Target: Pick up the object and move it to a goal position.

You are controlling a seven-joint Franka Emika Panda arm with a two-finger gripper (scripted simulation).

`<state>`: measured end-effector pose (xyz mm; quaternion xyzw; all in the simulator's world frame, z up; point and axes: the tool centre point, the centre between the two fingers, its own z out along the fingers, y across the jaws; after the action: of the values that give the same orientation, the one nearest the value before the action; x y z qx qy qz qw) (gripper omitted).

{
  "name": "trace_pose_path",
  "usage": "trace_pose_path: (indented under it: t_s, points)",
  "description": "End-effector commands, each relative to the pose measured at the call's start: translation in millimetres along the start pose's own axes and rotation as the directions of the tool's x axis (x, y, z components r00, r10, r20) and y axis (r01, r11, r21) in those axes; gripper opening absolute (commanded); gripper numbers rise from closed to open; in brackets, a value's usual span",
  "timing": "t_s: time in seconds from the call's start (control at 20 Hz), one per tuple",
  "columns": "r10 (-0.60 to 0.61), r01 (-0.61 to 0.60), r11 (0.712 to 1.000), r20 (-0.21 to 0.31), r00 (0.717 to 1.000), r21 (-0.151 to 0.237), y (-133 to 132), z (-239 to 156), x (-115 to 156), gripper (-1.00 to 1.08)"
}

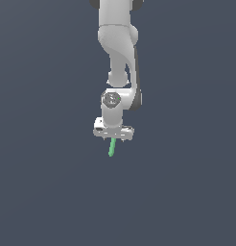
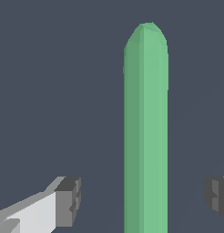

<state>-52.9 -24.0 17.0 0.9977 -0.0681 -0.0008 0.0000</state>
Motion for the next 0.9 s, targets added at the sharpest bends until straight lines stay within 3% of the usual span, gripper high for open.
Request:
trace_pose_path:
  t_s: [0.0,0.05,0.1,0.85]
  points:
    - [0.000,0.000,1.000,-0.002,1.000,0.000,-0.1,3.8,0.8,1.00]
    - [0.000,0.000,1.000,-0.002,1.000,0.000,-0.1,4.1,0.9,1.00]
    - [0.000,0.000,1.000,-0.002,1.000,0.000,-0.1,4.1,0.9,-1.00]
    - [0.000,0.000,1.000,-0.002,1.000,0.000,-4.5,-1.8,-0.8,-1.00]
